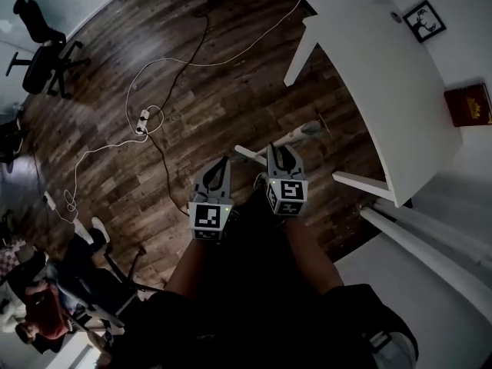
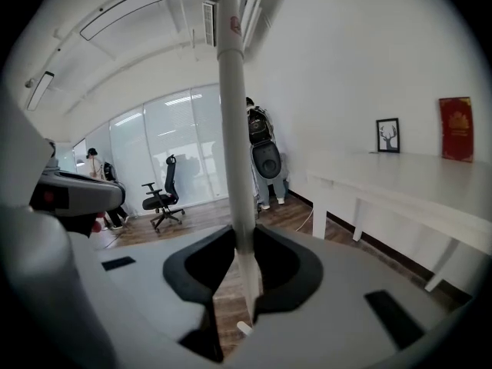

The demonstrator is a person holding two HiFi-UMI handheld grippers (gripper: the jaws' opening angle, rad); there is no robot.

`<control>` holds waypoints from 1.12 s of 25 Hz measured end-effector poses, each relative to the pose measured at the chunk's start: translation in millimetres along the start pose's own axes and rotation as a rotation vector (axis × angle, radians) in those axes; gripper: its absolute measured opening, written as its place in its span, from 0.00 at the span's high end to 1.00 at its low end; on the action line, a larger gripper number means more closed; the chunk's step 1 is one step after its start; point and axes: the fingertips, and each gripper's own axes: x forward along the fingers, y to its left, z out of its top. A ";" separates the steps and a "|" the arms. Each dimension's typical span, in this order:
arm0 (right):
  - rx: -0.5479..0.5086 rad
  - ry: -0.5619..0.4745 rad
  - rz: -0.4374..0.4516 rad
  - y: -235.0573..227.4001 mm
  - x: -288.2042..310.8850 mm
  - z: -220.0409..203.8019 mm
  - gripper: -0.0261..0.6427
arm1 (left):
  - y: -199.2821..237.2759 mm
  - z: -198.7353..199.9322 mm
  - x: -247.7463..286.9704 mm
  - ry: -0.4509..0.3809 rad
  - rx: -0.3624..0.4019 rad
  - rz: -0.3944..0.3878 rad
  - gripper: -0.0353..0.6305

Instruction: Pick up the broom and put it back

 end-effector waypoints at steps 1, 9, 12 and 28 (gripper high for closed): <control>0.007 -0.002 0.001 -5.5 6.3 0.7 0.82 | -1.7 1.6 7.9 -0.001 -0.001 -0.004 0.95; 0.050 0.013 -0.005 -49.9 39.1 -1.7 0.82 | -18.6 -1.7 65.5 0.046 -0.016 -0.058 0.95; 0.081 0.023 -0.020 -63.6 53.6 -8.9 0.82 | -20.3 0.3 85.6 0.051 0.025 -0.088 0.95; 0.170 0.104 -0.092 -128.6 127.0 -58.8 0.82 | -9.2 -23.8 159.6 0.155 0.053 -0.219 0.95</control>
